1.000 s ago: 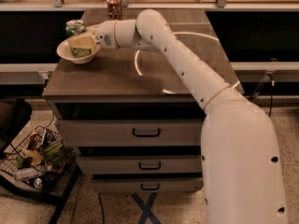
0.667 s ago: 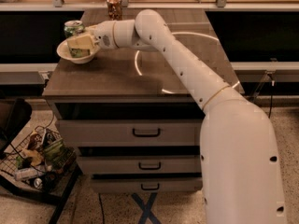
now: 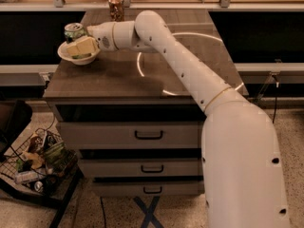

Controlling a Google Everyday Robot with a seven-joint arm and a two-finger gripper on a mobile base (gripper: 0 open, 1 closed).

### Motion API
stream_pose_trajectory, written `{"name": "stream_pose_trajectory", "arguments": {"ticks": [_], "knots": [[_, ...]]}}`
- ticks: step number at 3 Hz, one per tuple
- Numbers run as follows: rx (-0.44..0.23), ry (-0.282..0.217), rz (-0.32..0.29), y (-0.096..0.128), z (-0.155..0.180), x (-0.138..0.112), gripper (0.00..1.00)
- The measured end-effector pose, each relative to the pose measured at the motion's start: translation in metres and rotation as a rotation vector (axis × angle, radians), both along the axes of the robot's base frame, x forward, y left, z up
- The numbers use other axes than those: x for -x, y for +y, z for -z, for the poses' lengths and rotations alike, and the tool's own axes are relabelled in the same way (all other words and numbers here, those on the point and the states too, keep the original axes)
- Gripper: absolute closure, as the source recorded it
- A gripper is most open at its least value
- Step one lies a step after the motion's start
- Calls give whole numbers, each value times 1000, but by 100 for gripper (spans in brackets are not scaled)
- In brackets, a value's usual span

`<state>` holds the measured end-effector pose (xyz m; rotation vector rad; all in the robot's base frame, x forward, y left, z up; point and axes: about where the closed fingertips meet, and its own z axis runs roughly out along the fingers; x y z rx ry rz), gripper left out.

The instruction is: Place green can into paper bowl

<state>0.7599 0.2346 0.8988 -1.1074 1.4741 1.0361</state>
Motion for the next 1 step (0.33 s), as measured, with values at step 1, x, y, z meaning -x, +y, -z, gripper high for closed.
{"name": "stream_pose_trajectory", "arguments": {"ticks": [1], "knots": [[0,0,0,0,0,0,0]]}}
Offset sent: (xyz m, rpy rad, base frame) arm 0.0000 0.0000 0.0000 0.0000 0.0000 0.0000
